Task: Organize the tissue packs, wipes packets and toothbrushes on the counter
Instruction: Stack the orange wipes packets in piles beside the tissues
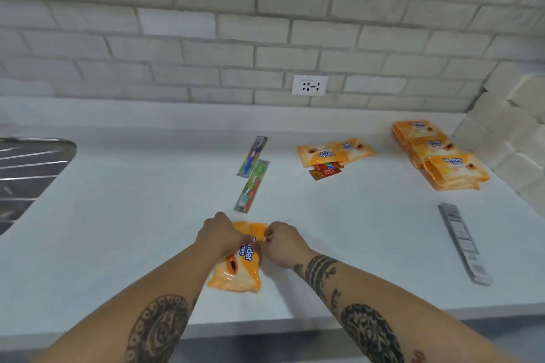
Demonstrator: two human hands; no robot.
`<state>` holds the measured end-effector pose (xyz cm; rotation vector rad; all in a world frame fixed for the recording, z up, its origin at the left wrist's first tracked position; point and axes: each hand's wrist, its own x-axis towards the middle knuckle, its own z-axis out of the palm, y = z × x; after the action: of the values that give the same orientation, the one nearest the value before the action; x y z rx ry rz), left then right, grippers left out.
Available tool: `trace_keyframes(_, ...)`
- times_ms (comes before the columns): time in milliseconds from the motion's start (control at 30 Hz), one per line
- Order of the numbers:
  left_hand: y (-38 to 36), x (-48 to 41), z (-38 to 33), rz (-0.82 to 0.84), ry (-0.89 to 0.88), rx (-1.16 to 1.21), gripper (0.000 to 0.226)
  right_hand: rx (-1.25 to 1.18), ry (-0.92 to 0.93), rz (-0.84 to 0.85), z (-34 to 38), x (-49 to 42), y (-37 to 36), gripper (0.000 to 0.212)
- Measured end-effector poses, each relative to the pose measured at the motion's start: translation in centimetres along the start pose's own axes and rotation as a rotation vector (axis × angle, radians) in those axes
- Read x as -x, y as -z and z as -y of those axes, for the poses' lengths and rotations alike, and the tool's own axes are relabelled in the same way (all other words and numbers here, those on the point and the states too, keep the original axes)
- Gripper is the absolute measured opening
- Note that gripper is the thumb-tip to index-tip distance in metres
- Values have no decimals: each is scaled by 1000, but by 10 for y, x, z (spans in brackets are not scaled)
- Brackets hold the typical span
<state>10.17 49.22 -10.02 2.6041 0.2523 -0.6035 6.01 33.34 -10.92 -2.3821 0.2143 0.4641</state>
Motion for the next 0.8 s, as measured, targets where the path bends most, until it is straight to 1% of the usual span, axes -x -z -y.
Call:
trace_keyframes(33, -2, -1, 0, 4, 2, 44, 81, -16, -9, -15, 1, -1, -3, 29)
trace_keyframes(100, -2, -1, 0, -3, 14, 145, 71, -79, -51, -36, 1, -2, -6, 29)
trace_keyframes(133, -2, -4, 1, 10, 12, 224, 63, -124, -72, -42, 0, -2, -7, 28)
trace_keyframes(233, -1, -12, -5, 139, -17, 600, 32, -340, -95, -64, -7, 3, -3, 19)
trace_keyframes(267, 1, -10, -9, 191, -20, 717, 26, -421, -85, -76, -9, 5, 1, 14)
trace_keyframes(367, 7, -9, -30, 255, -68, 984, 28, -577, -52, -126, -9, 12, 19, 7)
trace_keyframes(467, 13, -10, -60, 256, -110, 1214, 28, -603, -58, -99, -15, 19, 45, 23)
trace_keyframes(533, 14, -11, -81, 257, -128, 1303, 34, -627, -57, -104, -24, 22, 61, 29)
trace_keyframes(567, 15, -10, -92, 249, -132, 1337, 36, -668, -50, -131, -28, 25, 70, 29)
trace_keyframes(667, 11, -6, -120, 279, -151, 1408, 37, -763, -35, -279, -44, 29, 98, 19)
trace_keyframes(733, 8, -1, -140, 307, -188, 1351, 33, -755, -44, -365, -55, 33, 121, 14)
trace_keyframes(800, 3, 1, -160, 341, -235, 1288, 26, -787, -53, -444, -68, 42, 146, 16)
